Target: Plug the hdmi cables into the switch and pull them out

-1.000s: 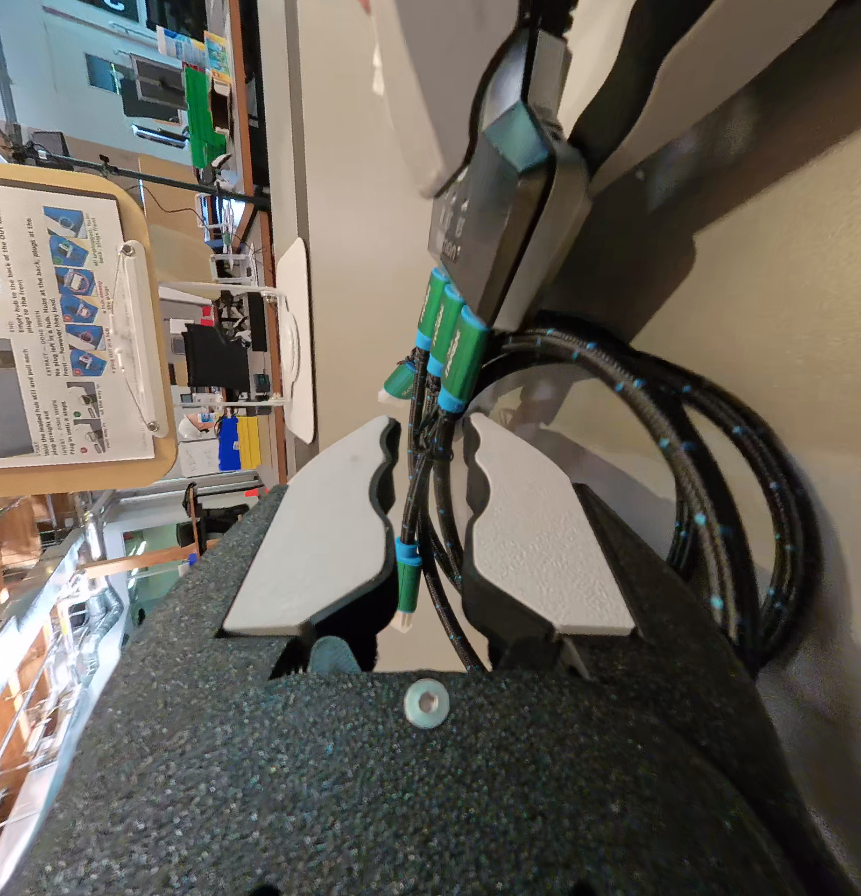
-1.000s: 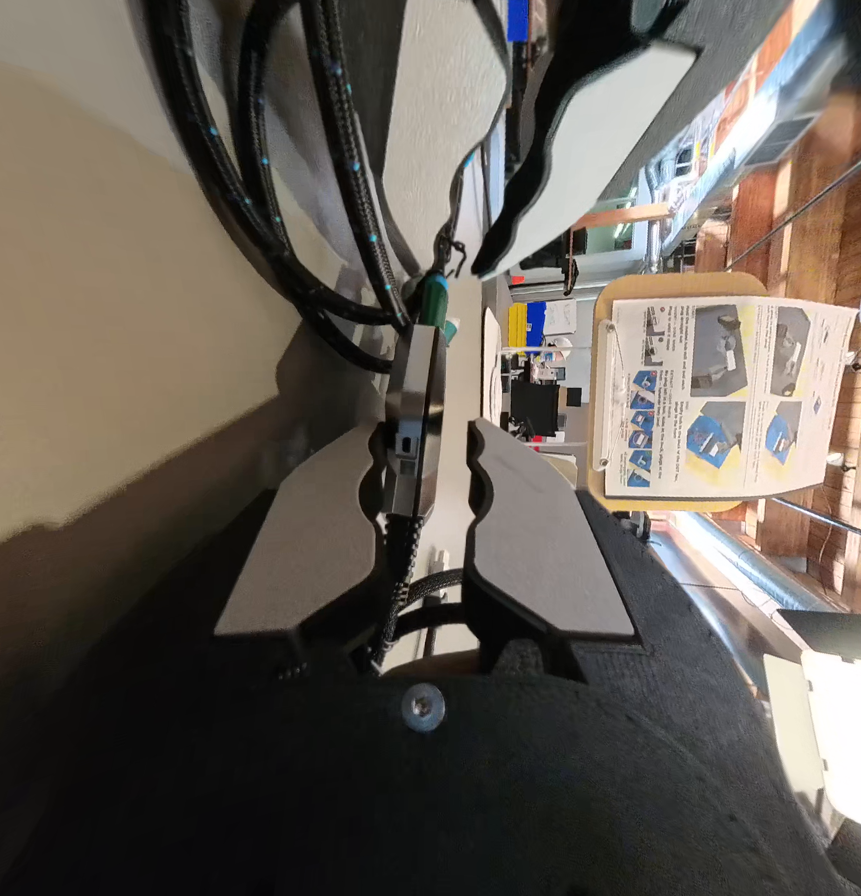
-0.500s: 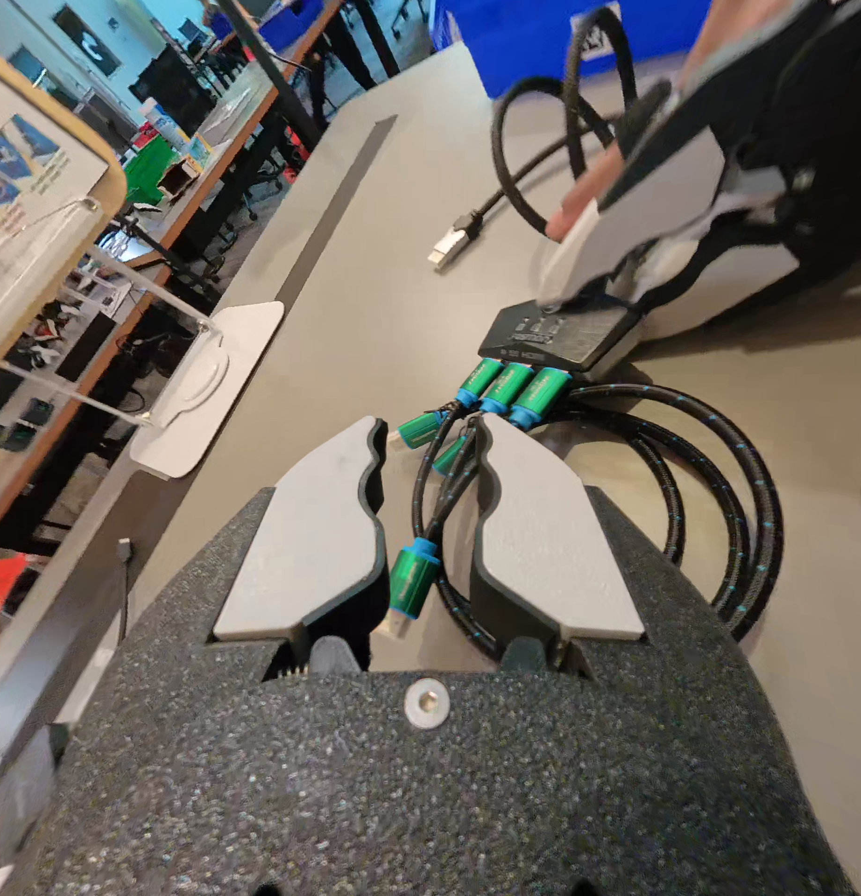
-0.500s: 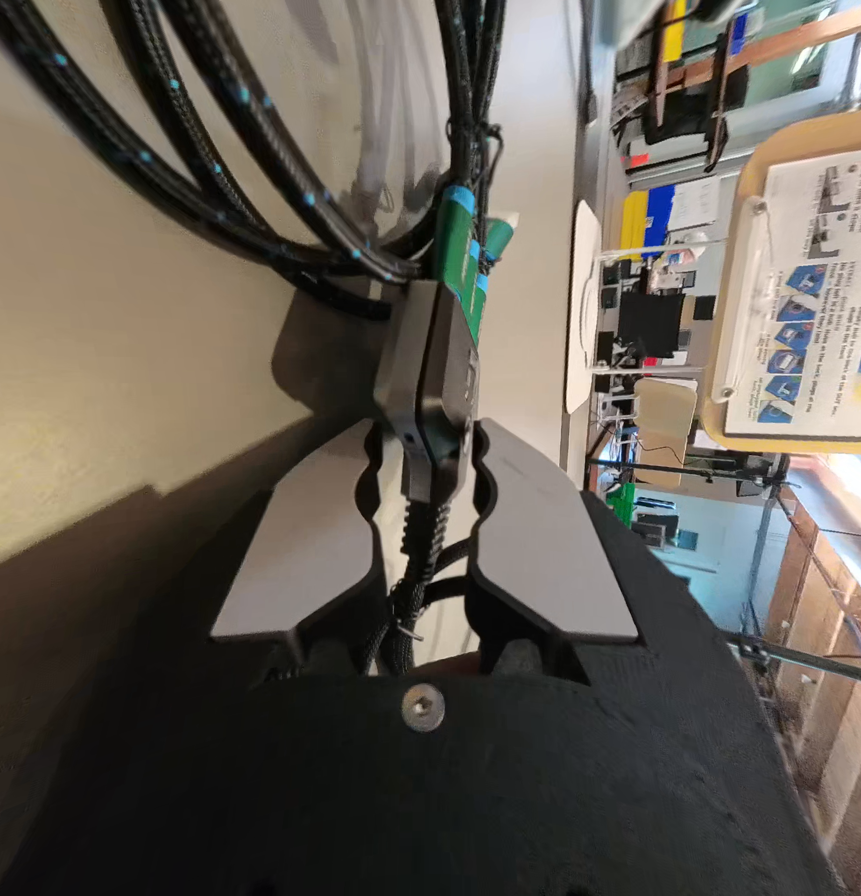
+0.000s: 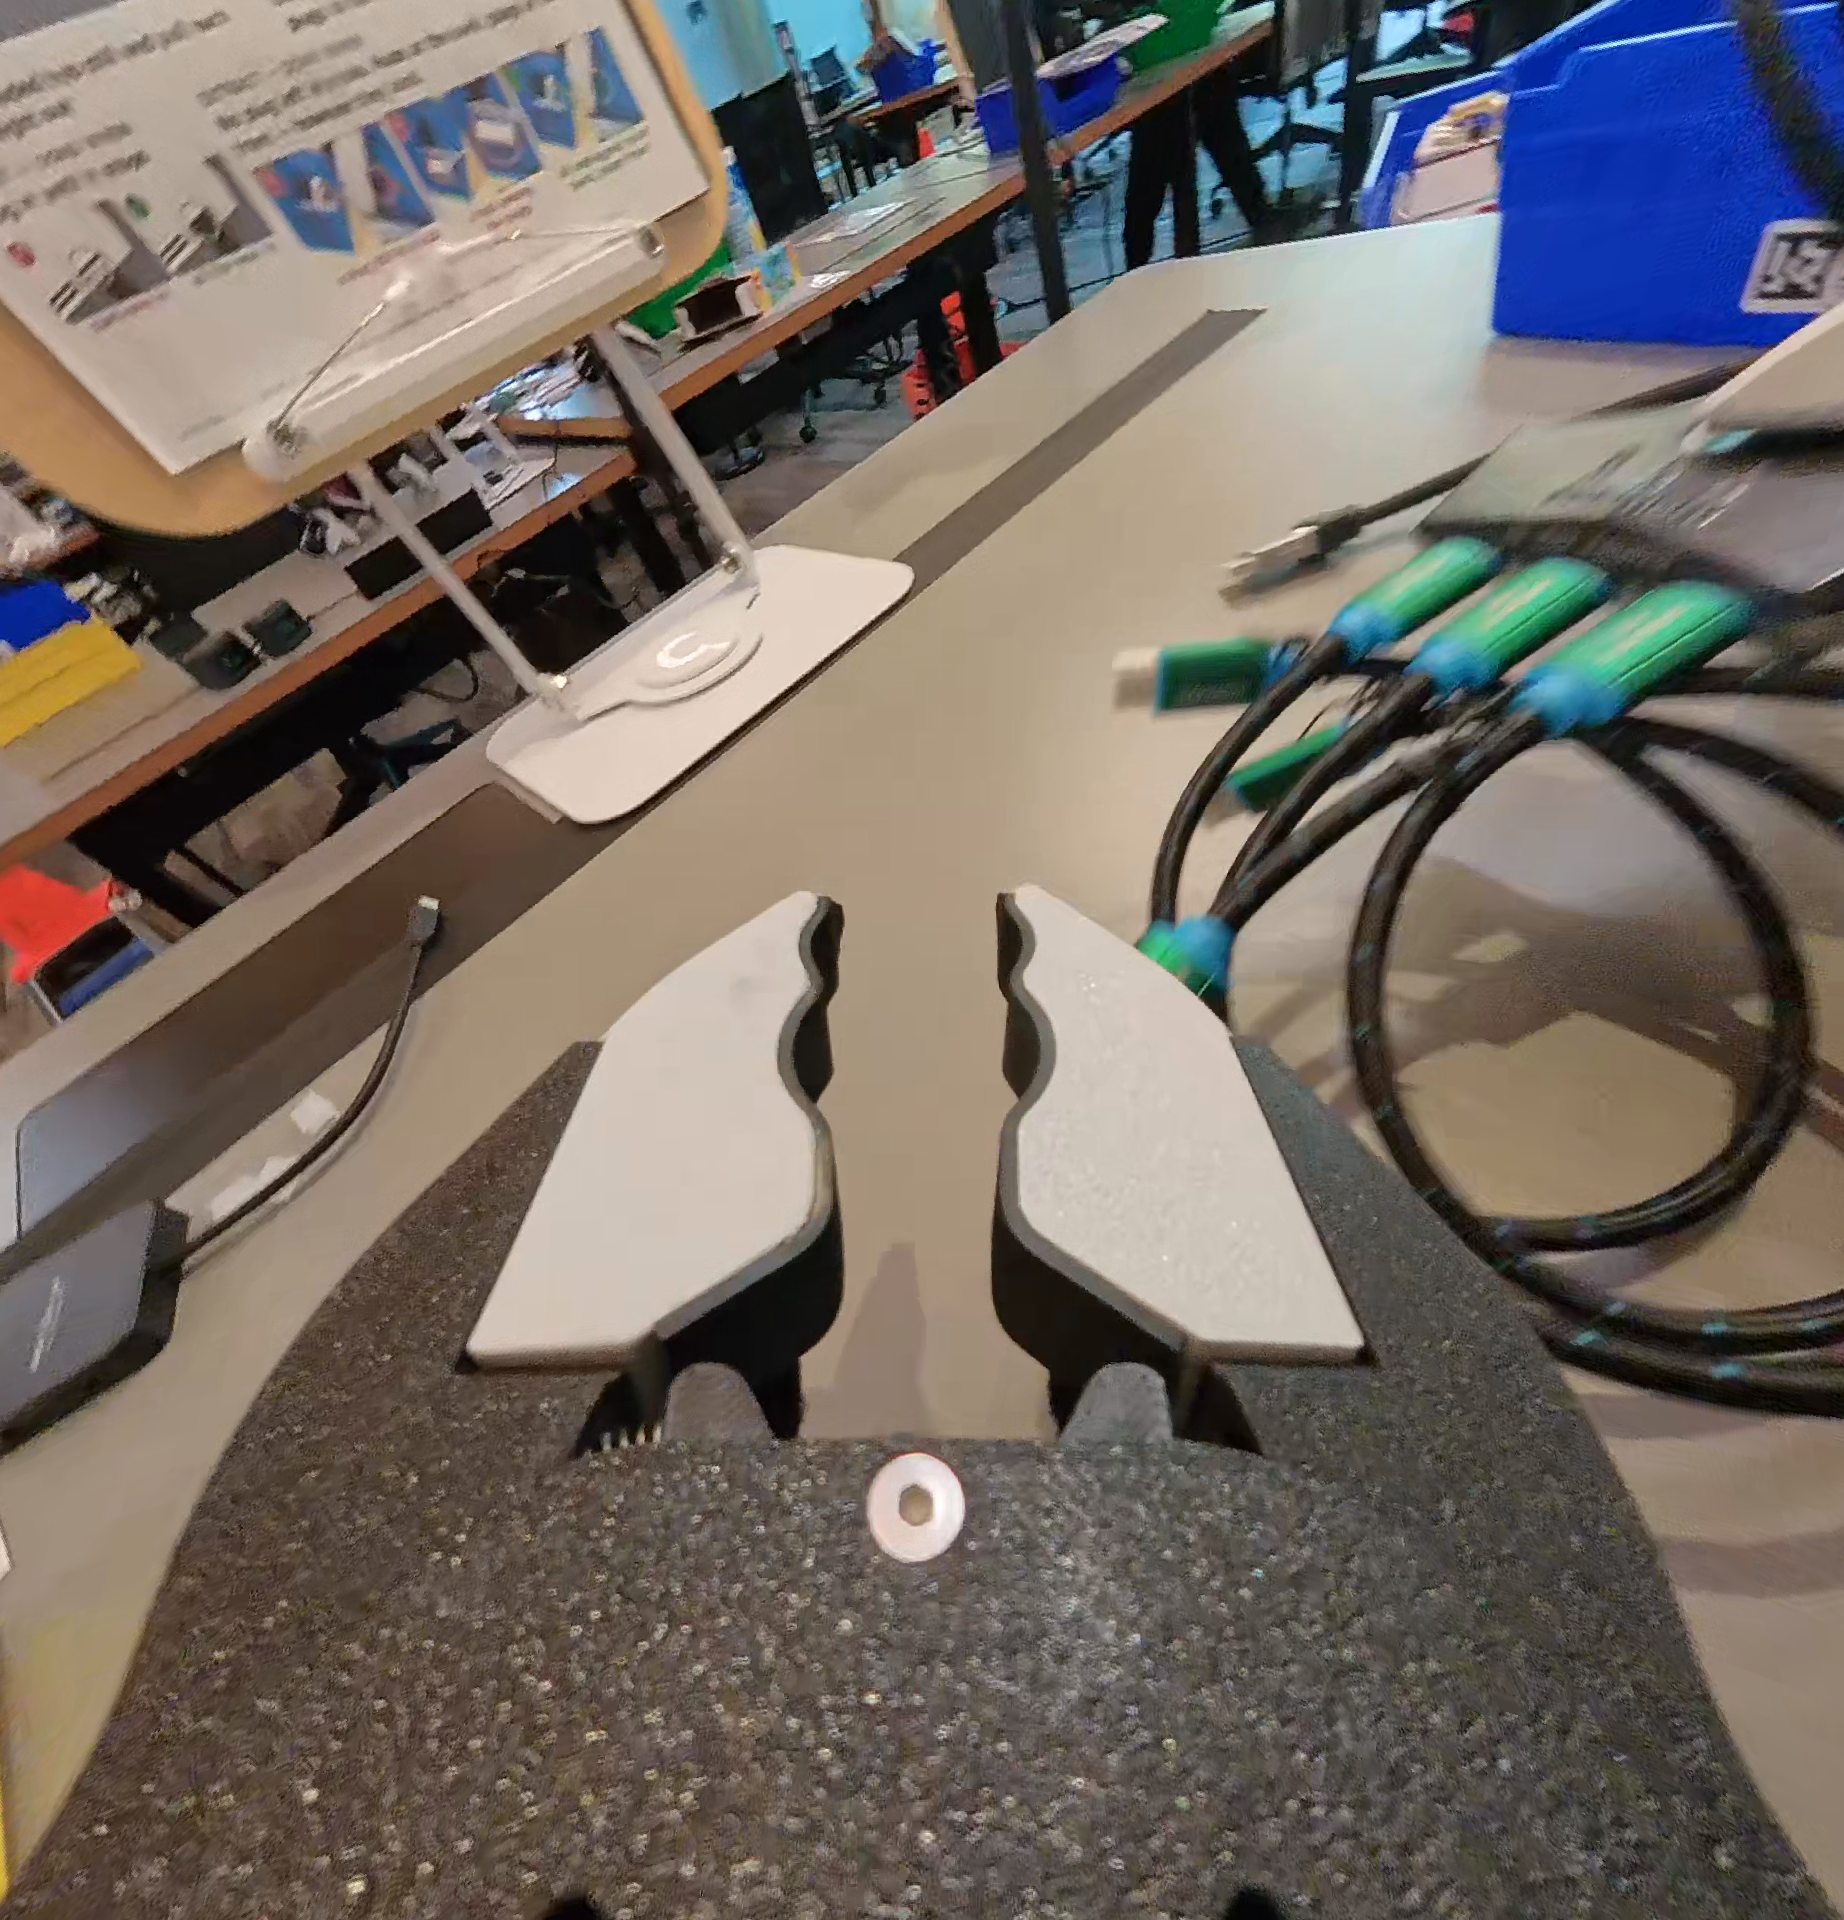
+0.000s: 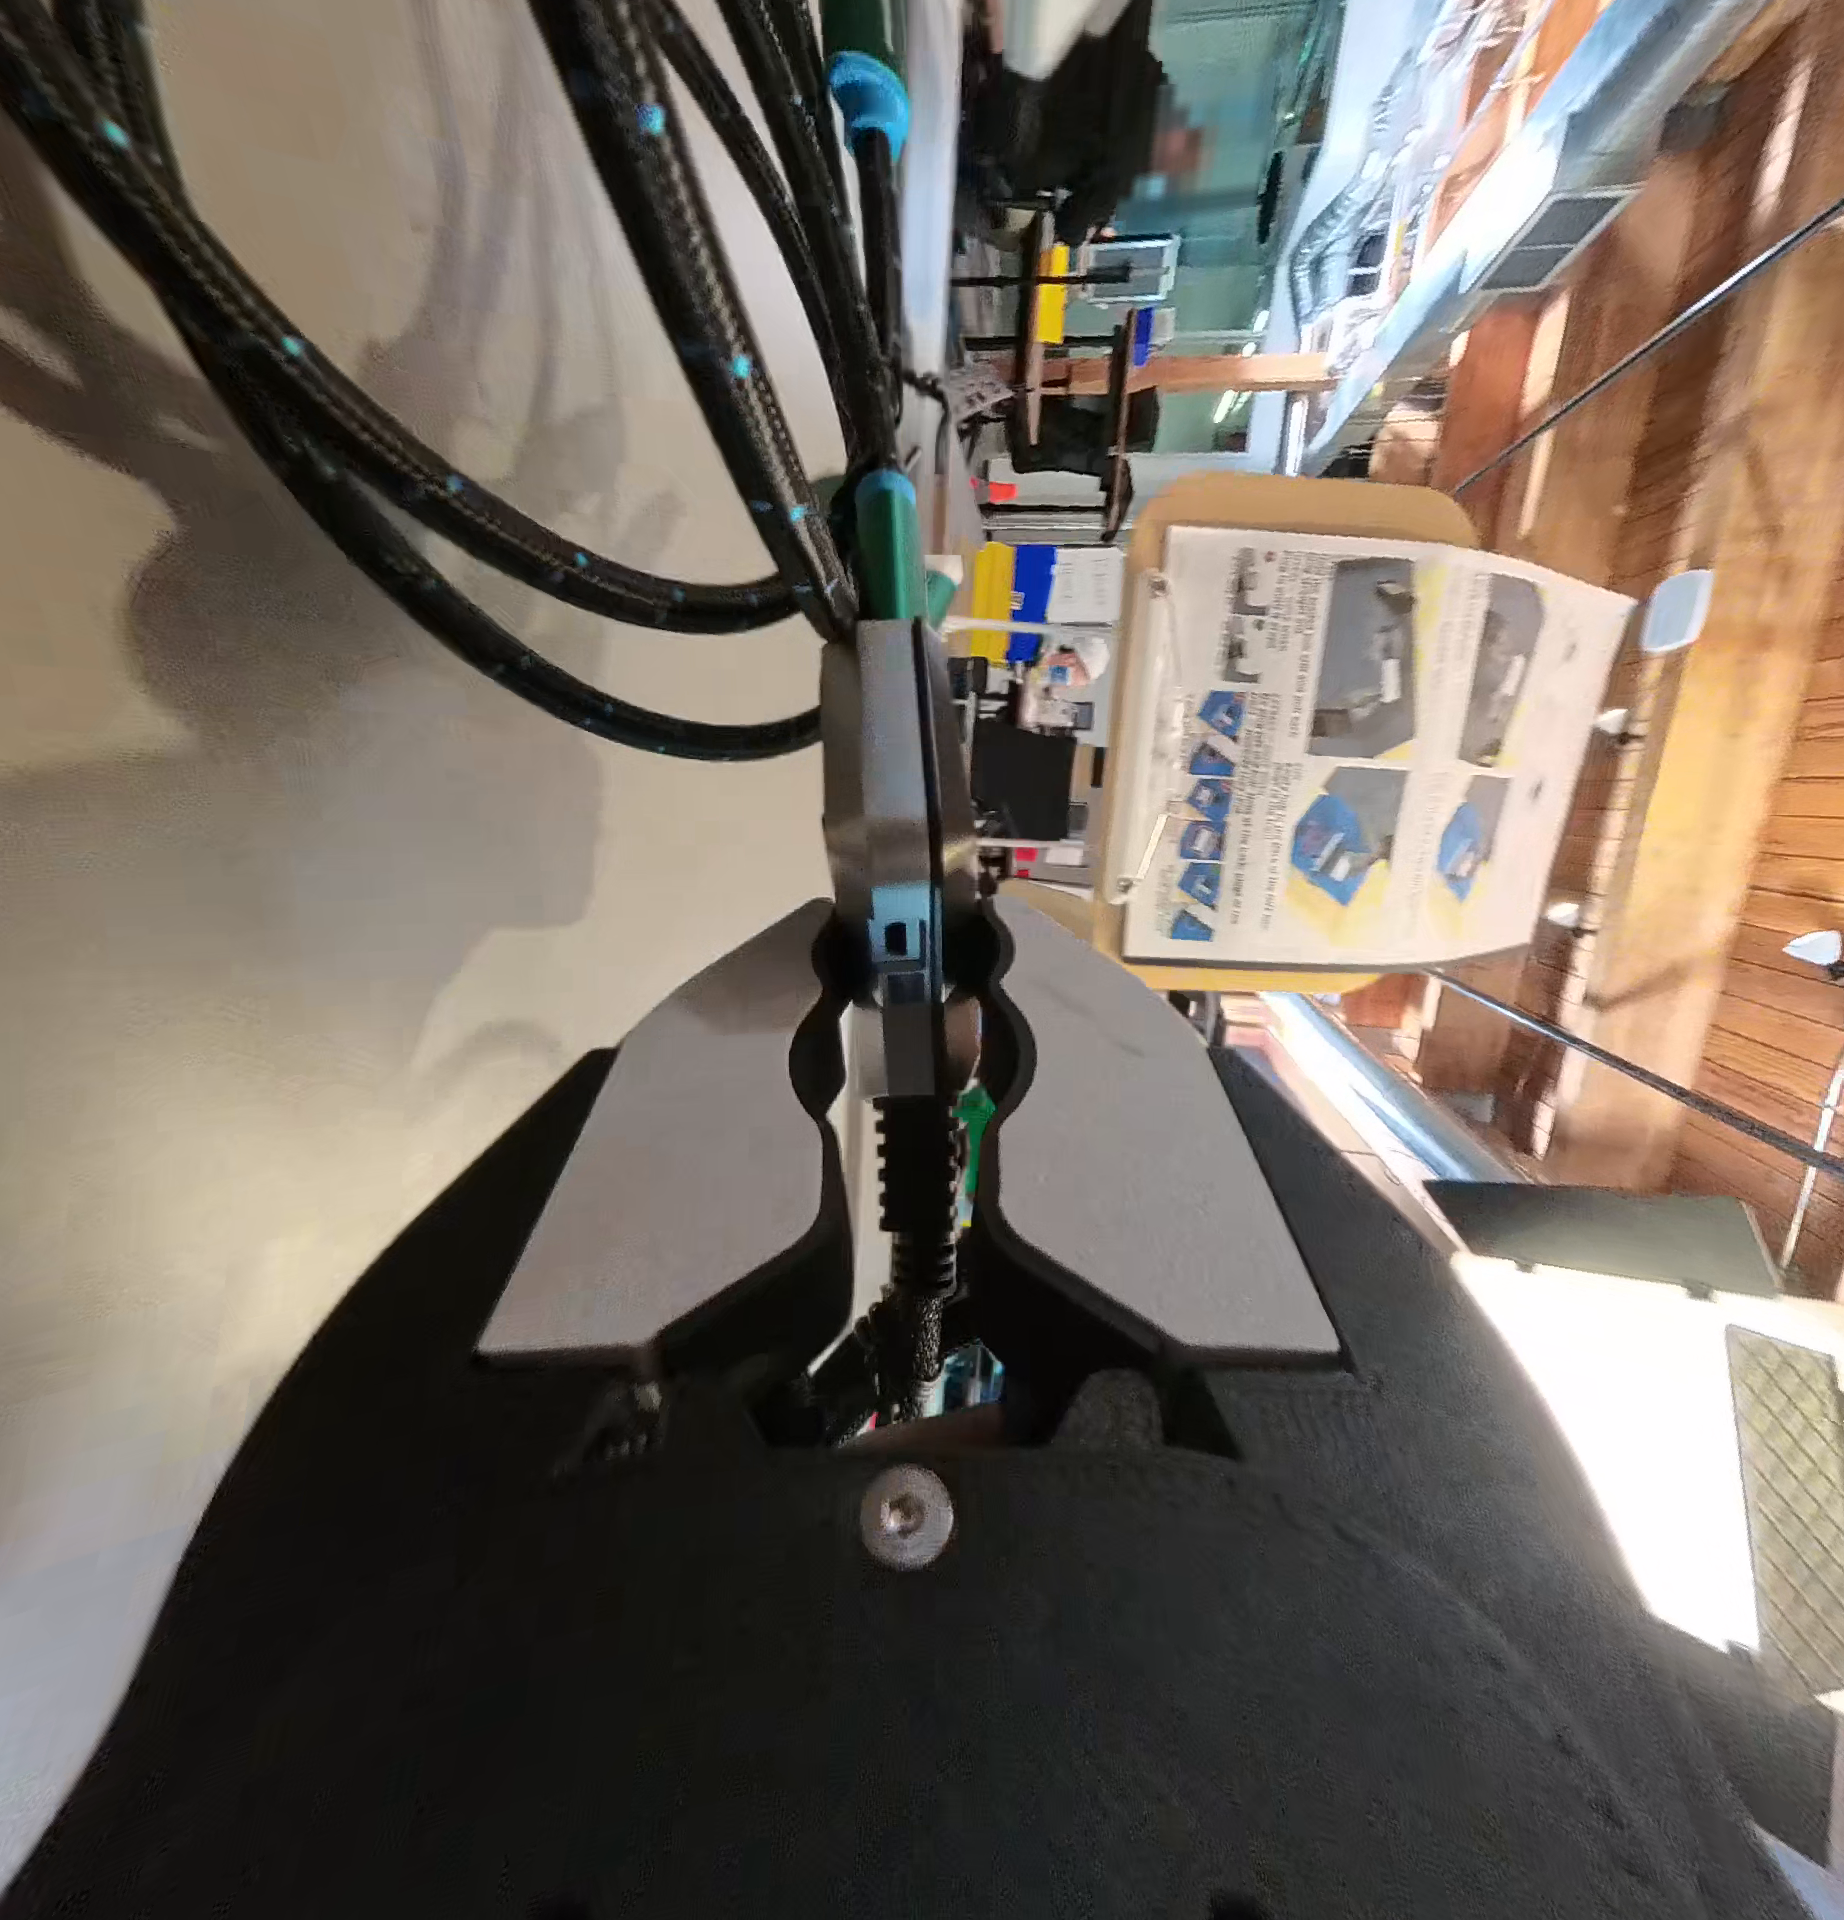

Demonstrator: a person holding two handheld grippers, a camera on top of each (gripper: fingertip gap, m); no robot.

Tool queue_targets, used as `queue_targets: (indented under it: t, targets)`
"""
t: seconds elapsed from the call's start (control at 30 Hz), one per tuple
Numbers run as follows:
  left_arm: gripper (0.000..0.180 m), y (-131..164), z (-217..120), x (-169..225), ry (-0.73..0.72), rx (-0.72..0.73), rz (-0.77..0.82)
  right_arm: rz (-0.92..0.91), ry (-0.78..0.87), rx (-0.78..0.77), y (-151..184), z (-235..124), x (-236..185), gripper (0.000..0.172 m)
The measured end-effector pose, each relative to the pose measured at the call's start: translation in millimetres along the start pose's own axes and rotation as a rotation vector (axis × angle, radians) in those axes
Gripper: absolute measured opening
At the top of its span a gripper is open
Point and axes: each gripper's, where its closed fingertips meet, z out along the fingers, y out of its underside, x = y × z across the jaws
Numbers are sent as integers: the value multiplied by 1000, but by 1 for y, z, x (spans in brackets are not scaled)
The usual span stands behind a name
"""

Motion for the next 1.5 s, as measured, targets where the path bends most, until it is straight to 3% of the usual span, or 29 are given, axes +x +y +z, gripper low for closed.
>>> queue_targets:
  t: [0.17,0.37,0.8,1.0,1.23,1.33,1.5]
  targets:
    - [25,20,5,-15,-53,-42,-69,46,46,-35,31,-21,55,21]
    - [23,31,9,-14,-64,-74,-66,78,122,-107,101,-54,127,21]
    - [23,50,18,-4,-115,-202,131,110,216,-219,242,-98,236,21]
    - [22,65,23,-1,-146,-297,260,194,134,-303,311,-98,188,21]
    - [18,69,25,1,-180,-323,340,461,-194,-372,373,-95,87,22]
    - [17,70,24,0,-192,-326,349,541,-354,-375,384,-95,52,22]
    - [14,70,24,1,-209,-327,389,747,-383,-291,390,-95,51,22]
